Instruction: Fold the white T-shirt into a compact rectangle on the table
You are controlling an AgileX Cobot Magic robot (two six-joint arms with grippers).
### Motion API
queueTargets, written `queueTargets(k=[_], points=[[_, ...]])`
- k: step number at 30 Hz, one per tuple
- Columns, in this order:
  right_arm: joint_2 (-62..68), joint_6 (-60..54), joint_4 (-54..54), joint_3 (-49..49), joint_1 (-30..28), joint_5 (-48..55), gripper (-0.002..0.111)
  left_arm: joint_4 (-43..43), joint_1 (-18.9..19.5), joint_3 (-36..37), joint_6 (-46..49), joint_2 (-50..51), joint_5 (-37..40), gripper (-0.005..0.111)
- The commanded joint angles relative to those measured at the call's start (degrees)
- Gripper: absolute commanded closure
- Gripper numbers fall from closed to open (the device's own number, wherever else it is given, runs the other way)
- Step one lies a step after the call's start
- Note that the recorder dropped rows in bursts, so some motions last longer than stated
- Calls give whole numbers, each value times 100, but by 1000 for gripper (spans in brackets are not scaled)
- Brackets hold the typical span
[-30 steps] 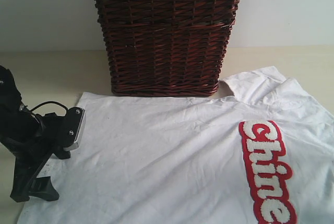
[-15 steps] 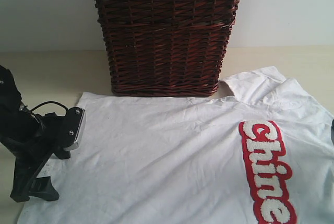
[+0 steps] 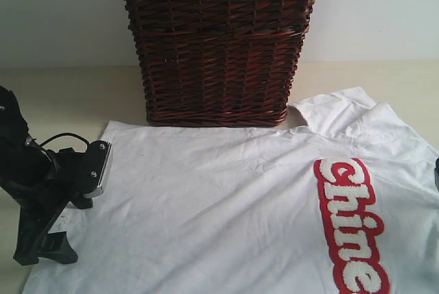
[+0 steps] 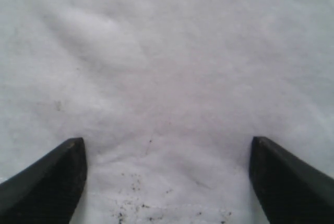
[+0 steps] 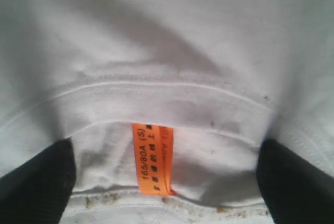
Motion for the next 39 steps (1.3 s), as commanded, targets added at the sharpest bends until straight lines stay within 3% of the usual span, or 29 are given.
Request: queueTargets(k=[1,4,7,17,20,27,30,39], points=[[193,196,-173,54,2,-170,48,-67,-31,131,14,249,-391,25],[193,196,-198,54,2,-131,80,-67,-31,131,14,249,-391,25],[193,196,-334,54,2,235,105,-67,-31,131,14,249,-391,25],[193,210,-325,54,2,292,108,-67,-31,131,14,249,-391,25],[193,210,-325,54,2,460,96,-67,-31,131,14,249,-391,25],[-21,210,-36,54,2,455,49,-67,-31,131,14,249,-391,25],[-292,210,359,54,2,380,36,-67,-31,131,14,249,-391,25],[-902,-310,1800,54,2,702,31,-67,-31,131,14,249,-391,25]])
